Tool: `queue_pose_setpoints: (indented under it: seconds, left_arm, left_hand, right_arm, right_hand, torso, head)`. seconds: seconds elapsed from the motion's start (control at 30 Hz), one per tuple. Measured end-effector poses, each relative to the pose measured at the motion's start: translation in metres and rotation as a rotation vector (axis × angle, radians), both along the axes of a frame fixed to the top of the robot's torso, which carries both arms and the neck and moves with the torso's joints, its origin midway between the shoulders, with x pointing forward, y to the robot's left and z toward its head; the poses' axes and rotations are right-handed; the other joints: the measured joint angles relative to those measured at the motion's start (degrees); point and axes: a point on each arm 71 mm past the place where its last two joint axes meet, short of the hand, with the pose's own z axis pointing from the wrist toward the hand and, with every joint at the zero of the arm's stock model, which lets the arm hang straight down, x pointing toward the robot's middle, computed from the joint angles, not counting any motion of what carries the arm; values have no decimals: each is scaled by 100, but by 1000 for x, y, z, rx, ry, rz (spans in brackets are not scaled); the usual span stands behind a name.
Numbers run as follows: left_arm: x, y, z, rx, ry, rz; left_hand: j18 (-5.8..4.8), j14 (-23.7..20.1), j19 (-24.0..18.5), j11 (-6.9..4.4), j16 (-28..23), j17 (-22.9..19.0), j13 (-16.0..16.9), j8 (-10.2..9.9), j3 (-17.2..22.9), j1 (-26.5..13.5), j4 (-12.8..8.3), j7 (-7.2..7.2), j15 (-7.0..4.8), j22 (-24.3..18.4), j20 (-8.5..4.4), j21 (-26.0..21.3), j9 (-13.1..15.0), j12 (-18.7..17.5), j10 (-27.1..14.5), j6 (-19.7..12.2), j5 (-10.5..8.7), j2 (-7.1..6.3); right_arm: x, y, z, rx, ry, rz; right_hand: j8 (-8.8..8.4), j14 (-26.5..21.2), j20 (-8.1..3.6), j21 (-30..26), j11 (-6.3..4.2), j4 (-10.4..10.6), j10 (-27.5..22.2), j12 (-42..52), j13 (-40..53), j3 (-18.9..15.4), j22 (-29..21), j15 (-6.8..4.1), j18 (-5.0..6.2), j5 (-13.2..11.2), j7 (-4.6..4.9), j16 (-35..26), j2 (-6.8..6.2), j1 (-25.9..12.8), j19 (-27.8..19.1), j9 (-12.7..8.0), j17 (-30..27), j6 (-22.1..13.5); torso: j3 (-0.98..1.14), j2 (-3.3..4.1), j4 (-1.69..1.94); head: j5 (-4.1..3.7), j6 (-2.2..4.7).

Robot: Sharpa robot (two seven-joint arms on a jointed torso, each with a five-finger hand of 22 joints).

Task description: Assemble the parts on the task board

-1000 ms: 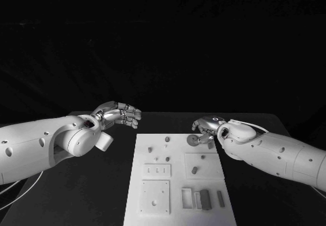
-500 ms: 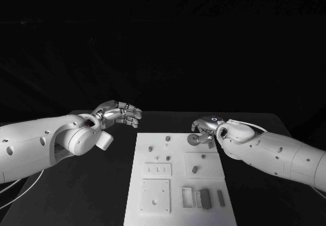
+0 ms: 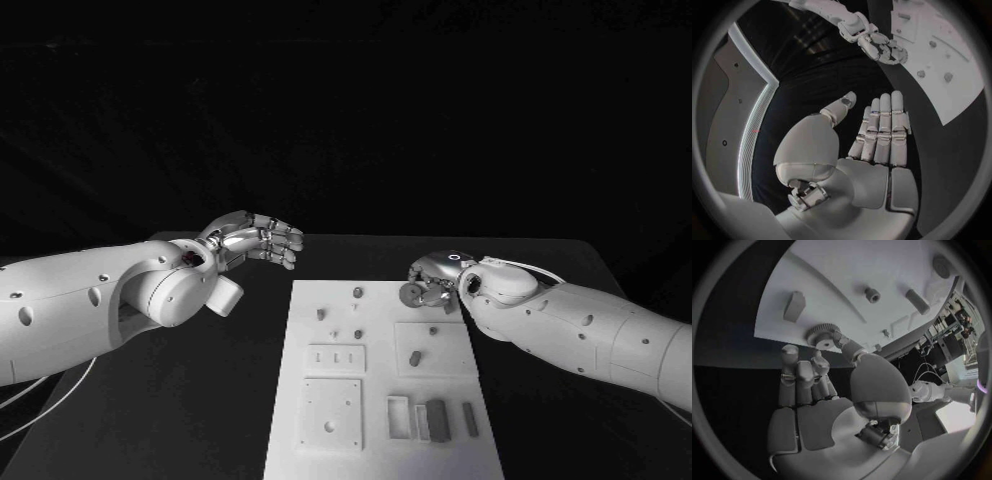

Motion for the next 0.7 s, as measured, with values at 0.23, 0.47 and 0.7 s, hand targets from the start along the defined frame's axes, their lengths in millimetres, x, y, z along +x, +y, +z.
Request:
queue_pose_setpoints:
  seconds: [0.23, 0.47, 0.7]
  left_arm:
    - [0, 0, 0, 0, 1, -1]
    - [0, 0, 0, 1, 2, -1]
    - [0, 0, 0, 1, 2, -1]
  left_hand:
    - [-6, 0, 0, 0, 0, 5, 0, 0, 0, 0, 0, 0, 0, -1, 0, 0, 0, 0, 0, 0, 0, 0]
    - [-18, 0, 0, 0, -3, 4, 0, 0, 0, 0, 0, 20, 0, 5, 0, -22, 1, -21, 0, -20, 0, 0]
    - [3, 0, 0, 0, -3, 8, -5, 0, 0, 0, 0, 20, 0, 5, 0, -22, 1, -21, 0, -20, 0, 0]
  right_arm:
    - [0, -1, -2, -6, 8, -2]
    - [1, 0, -2, -6, 8, -1]
    - [2, 2, -2, -4, 9, 6]
  right_hand:
    - [0, 0, 1, 0, 10, -31, 10, 0, -7, -31, 0, 0, -1, 0, -4, 0, 0, 0, -1, -11, -8, 4]
    - [0, 0, 5, 0, 11, -56, 11, 0, -29, -7, 0, 0, -2, 0, -6, 0, 126, -33, -4, -20, -16, 6]
    - [5, -1, 5, 0, 9, -260, 9, 2, -55, 3, 0, 0, -1, 0, -7, 0, 598, -34, -7, -12, -16, 7]
  torso:
    - [0, -2, -3]
    - [2, -1, -6]
    - [5, 1, -9]
  head:
    - [11, -12]
    - [13, -25]
    - [10, -40]
